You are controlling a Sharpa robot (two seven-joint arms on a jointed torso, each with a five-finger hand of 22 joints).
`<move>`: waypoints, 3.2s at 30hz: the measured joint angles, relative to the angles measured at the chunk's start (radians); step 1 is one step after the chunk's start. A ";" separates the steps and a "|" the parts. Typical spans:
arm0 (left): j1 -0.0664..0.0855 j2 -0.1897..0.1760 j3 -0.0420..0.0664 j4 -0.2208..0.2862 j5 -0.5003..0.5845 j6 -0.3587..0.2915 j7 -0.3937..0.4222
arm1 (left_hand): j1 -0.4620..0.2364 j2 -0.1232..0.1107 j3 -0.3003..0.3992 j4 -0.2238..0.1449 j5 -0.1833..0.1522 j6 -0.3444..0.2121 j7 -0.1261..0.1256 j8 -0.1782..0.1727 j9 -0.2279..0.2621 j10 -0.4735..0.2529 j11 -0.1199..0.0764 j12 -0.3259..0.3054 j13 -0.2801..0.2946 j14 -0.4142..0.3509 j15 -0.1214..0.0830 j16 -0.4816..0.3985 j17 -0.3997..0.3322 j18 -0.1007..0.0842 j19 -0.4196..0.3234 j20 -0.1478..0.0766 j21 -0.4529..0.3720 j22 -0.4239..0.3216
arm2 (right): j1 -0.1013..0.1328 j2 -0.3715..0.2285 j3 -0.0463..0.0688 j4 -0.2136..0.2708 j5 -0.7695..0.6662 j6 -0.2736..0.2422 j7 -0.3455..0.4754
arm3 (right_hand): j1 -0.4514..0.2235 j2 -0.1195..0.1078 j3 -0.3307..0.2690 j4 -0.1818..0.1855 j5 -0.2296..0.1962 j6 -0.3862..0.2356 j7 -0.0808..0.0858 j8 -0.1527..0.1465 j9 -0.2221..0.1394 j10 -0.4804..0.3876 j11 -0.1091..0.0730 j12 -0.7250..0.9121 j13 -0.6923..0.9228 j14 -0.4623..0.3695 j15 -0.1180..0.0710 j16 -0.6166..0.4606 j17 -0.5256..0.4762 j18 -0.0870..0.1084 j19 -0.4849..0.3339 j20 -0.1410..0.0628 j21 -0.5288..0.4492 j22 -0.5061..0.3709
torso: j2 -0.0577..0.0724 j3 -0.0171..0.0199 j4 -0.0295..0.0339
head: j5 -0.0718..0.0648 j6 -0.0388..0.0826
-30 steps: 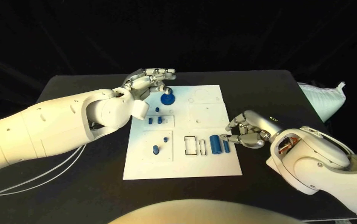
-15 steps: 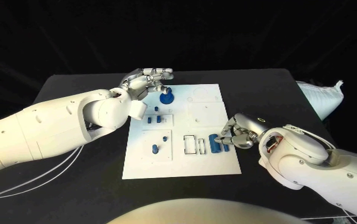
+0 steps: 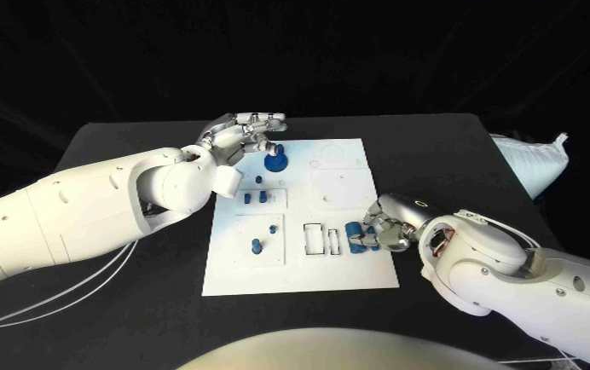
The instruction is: Assemble the parts on the task board
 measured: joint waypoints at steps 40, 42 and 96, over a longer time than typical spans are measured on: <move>0.000 -0.001 0.000 -0.001 0.000 0.007 -0.003 | 0.000 0.000 0.000 0.000 0.000 0.000 0.000 0.004 0.000 0.000 0.000 0.000 0.000 0.000 0.000 0.004 -0.001 0.000 0.000 0.000 0.000 -0.001 | -0.021 0.053 0.009 0.032 0.083 -0.148 -0.016 | 0.091 0.067 0.051 -0.020 0.007 0.026 -0.001 0.023 0.016 0.008 -0.017 0.026 0.001 0.000 -0.007 0.004 0.000 -0.011 0.000 -0.007 0.012 0.000 | 0.002 -0.0008 0.0015 | 0.005 -0.004; 0.000 0.000 0.000 -0.002 0.000 0.007 -0.004 | 0.000 0.000 0.000 0.000 0.000 0.000 0.000 0.004 0.000 0.000 0.000 0.000 0.000 0.000 0.000 0.004 -0.001 0.000 0.000 0.000 0.000 -0.001 | -0.019 0.064 0.009 0.032 0.095 -0.148 -0.017 | 0.076 0.082 0.047 -0.006 0.018 0.026 -0.001 0.023 0.016 0.008 -0.017 0.027 0.003 0.000 -0.007 0.004 0.000 -0.011 0.000 -0.007 0.012 0.000 | 0.002 -0.0015 0.0016 | 0.005 -0.004; -0.001 0.007 0.000 -0.003 -0.009 0.012 -0.008 | 0.000 0.000 -0.003 -0.003 0.000 0.000 0.000 0.004 0.000 -0.004 0.004 0.000 0.000 0.000 0.000 0.004 -0.002 0.000 0.000 0.000 0.000 -0.002 | -0.004 0.184 0.002 -0.030 -0.027 0.028 -0.037 | 0.053 0.081 -0.057 -0.193 -0.258 0.117 -0.048 0.009 0.131 0.007 -0.040 -0.034 0.009 0.001 -0.029 -0.002 0.000 -0.008 0.003 -0.025 0.002 0.000 | 0.004 -0.0013 0.0038 | 0.014 -0.009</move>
